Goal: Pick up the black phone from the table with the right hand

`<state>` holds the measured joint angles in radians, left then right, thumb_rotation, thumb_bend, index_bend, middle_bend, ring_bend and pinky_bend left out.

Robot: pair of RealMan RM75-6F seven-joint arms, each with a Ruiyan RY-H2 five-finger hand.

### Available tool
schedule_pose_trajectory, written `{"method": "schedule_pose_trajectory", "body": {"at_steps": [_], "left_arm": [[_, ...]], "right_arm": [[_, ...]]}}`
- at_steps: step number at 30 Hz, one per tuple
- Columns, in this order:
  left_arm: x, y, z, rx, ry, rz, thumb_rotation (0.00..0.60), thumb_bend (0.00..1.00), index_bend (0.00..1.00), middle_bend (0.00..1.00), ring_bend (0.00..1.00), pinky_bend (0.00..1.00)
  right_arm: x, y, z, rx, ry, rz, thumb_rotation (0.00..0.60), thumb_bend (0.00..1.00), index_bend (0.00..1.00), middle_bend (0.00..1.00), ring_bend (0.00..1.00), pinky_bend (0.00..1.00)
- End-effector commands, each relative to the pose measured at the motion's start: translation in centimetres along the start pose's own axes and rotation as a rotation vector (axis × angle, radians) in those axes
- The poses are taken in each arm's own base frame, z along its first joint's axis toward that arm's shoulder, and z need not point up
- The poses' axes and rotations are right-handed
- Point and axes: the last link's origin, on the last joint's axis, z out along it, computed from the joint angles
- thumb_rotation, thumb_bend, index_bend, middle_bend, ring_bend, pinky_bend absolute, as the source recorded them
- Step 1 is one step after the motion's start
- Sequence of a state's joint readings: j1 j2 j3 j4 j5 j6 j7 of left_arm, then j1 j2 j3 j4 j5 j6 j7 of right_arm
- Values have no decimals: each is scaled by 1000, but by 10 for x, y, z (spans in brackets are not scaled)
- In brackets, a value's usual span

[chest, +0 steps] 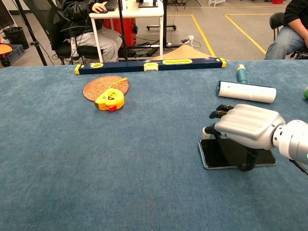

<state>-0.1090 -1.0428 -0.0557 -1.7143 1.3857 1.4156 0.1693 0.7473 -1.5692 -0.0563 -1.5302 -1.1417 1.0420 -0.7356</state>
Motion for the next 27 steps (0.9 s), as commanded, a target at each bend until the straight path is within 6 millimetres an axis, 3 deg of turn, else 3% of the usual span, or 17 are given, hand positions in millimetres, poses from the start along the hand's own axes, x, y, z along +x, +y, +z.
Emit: {"method": "schedule_pose_trajectory", "body": {"at_steps": [1,9,13,27], "left_arm": [[0,0,0,-1,0,-1,600,0,0,0,0,0],[1,1,-3,-10,5,-2,600,0,0,0,0,0],[1,3,-3,-15,5,1,600,0,0,0,0,0],[1,6,-7,-20,9,4,600,0,0,0,0,0]], "right_arm": [[12,11,-2,-29,108,179,600,112,399,431,96,0],[22,32,-7,-66,239,384,600,112,396,430,112,21],[28,44,-10,-83,347,587,600,112,385,419,112,21],[6,63,-6,-83,469,1271,600,128,367,394,95,84]]}}
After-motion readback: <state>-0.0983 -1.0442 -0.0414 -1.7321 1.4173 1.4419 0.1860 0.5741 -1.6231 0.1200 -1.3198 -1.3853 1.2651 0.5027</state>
